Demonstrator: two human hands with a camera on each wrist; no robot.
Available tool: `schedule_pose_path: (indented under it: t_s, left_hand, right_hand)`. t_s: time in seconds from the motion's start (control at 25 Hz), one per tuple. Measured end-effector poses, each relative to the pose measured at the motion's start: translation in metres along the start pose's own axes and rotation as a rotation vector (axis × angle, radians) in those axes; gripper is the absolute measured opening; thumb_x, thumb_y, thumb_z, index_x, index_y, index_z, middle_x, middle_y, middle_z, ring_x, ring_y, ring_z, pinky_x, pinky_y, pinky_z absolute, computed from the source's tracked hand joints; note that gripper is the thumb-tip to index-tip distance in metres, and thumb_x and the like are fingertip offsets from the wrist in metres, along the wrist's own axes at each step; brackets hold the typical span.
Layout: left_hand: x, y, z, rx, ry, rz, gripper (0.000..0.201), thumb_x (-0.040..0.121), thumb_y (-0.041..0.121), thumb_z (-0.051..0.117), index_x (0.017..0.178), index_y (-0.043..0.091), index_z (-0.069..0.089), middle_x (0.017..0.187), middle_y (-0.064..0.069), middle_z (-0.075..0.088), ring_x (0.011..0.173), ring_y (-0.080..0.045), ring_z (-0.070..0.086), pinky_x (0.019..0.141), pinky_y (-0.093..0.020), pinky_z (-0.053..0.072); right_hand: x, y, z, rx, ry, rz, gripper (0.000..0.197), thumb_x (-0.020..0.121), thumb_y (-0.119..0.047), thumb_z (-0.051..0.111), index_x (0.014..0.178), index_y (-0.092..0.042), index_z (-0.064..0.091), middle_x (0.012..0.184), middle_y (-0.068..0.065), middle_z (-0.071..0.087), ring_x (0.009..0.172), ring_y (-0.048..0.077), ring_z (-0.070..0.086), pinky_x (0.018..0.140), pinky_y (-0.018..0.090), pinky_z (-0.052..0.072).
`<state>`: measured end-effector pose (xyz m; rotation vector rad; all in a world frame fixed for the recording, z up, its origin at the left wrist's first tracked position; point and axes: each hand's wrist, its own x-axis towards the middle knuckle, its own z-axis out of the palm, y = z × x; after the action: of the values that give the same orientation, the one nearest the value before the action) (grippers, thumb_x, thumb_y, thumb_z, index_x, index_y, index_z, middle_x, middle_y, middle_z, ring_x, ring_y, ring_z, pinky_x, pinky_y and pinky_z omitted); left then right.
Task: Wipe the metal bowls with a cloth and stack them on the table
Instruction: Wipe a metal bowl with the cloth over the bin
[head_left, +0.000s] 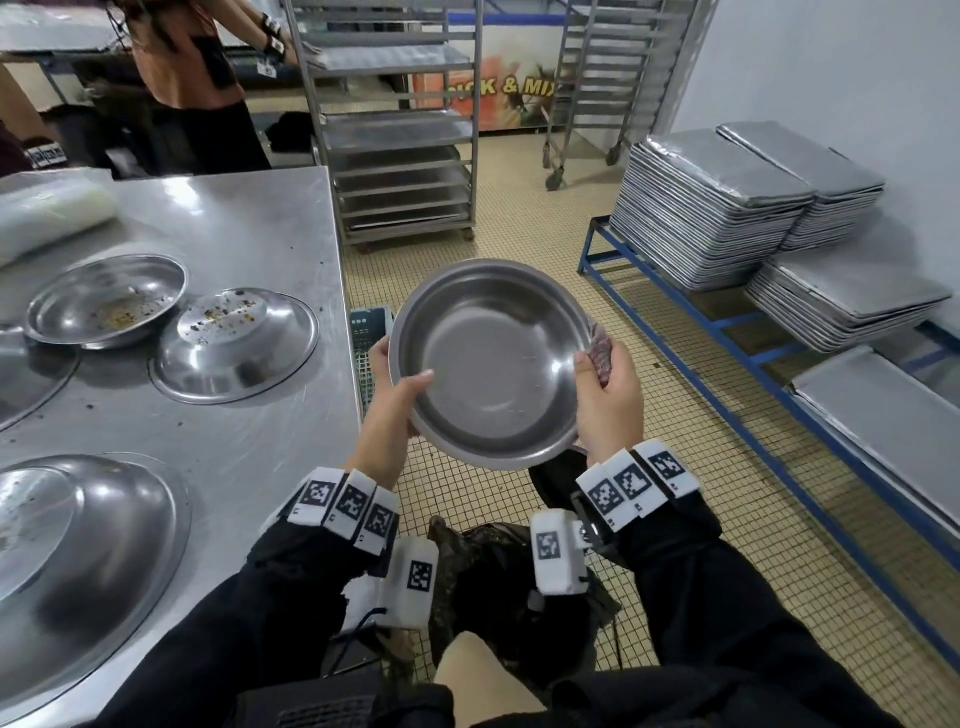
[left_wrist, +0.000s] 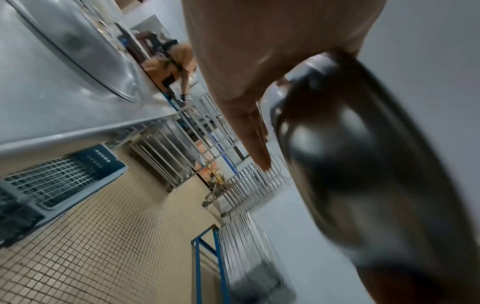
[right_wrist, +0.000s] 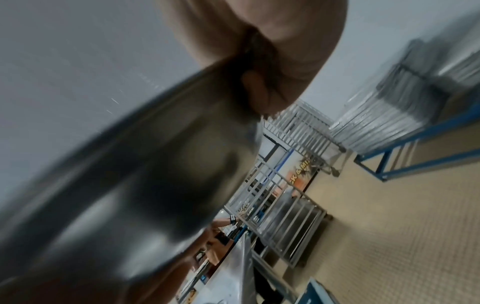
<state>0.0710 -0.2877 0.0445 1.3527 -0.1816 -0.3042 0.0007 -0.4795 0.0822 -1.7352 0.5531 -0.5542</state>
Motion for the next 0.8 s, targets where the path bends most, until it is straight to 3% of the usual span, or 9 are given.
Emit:
schedule_pose_path:
  t_s: [0.08,0.2,0.32,0.44,0.52,0.56,0.64,0.68,0.8]
  left_hand:
    - [0.002,0.010,-0.011,-0.108,-0.110,0.023,0.079,0.074,0.047,0.068,0.137,0.008,0.039,0.118,-0.018,0.056,0.097,-0.027,0.063,0.080,-0.041,0.057]
    - [-0.005,0.026,-0.018,-0.098,-0.166,-0.022,0.055,0.081,0.043,0.056,0.119,0.004,0.054,0.092,-0.005,0.070,0.083,-0.020,0.067,0.074,-0.034,0.056]
    - [-0.009,0.027,-0.021,-0.046,-0.046,-0.024,0.041,0.084,0.031,0.050,0.112,0.003,0.058,0.082,-0.004,0.069,0.077,-0.020,0.066,0.067,-0.030,0.057]
    - [-0.014,0.023,-0.003,0.101,0.177,0.074,0.042,0.086,0.042,0.044,0.103,0.009,0.063,0.097,-0.013,0.066,0.094,-0.021,0.063,0.086,-0.036,0.053]
    - [-0.017,0.019,0.009,0.111,0.300,0.087,0.034,0.098,0.035,0.039,0.110,0.012,0.061,0.105,-0.007,0.063,0.101,-0.007,0.060,0.090,-0.020,0.047]
    - [-0.018,0.017,0.013,0.090,0.298,0.076,0.037,0.100,0.035,0.038,0.120,0.012,0.059,0.111,-0.005,0.062,0.107,-0.007,0.058,0.092,-0.020,0.046]
    - [-0.019,0.012,0.010,0.047,0.193,0.051,0.057,0.091,0.048,0.047,0.135,0.013,0.050,0.122,-0.007,0.062,0.114,-0.021,0.059,0.099,-0.037,0.049]
    - [-0.019,0.014,0.004,0.017,0.129,0.052,0.062,0.085,0.050,0.051,0.136,0.014,0.049,0.120,-0.008,0.064,0.110,-0.024,0.062,0.094,-0.041,0.053]
    - [-0.017,0.028,-0.018,-0.085,-0.061,0.052,0.051,0.086,0.044,0.047,0.125,0.011,0.054,0.099,-0.002,0.071,0.090,-0.019,0.068,0.073,-0.031,0.058]
  right_hand:
    - [0.009,-0.007,-0.010,-0.120,-0.210,-0.038,0.022,0.096,-0.028,0.049,0.119,-0.029,0.053,0.101,-0.015,0.060,0.091,-0.002,0.057,0.074,0.019,0.045]
    - [0.013,-0.017,-0.009,-0.250,-0.389,-0.088,0.021,0.097,-0.031,0.047,0.118,-0.026,0.053,0.098,-0.013,0.061,0.088,0.001,0.058,0.072,0.019,0.046]
    - [0.011,-0.021,-0.003,-0.260,-0.312,-0.110,0.028,0.099,-0.034,0.045,0.124,-0.024,0.050,0.099,-0.008,0.062,0.084,0.003,0.059,0.063,0.017,0.042]
    - [-0.001,-0.019,0.010,-0.154,-0.142,-0.079,0.033,0.099,-0.032,0.043,0.130,-0.023,0.044,0.096,-0.007,0.062,0.077,0.003,0.061,0.057,0.013,0.044]
    - [-0.014,-0.014,0.023,-0.060,-0.018,-0.057,0.035,0.099,-0.029,0.043,0.133,-0.020,0.041,0.102,-0.008,0.061,0.078,-0.003,0.057,0.053,0.009,0.043]
    - [-0.018,-0.013,0.028,-0.023,0.031,-0.038,0.036,0.099,-0.028,0.044,0.134,-0.019,0.040,0.105,-0.007,0.060,0.079,-0.005,0.056,0.051,0.006,0.043]
    - [-0.018,-0.014,0.025,-0.002,0.054,-0.008,0.035,0.099,-0.026,0.045,0.133,-0.019,0.042,0.107,-0.007,0.059,0.083,-0.004,0.056,0.052,0.006,0.042]
    - [-0.014,-0.016,0.020,-0.016,0.019,-0.005,0.034,0.099,-0.027,0.045,0.132,-0.020,0.043,0.106,-0.009,0.059,0.084,-0.004,0.056,0.055,0.007,0.041]
    - [-0.001,-0.026,0.001,-0.119,-0.231,-0.038,0.029,0.098,-0.028,0.047,0.126,-0.026,0.048,0.100,-0.015,0.059,0.086,-0.006,0.054,0.064,0.012,0.039]
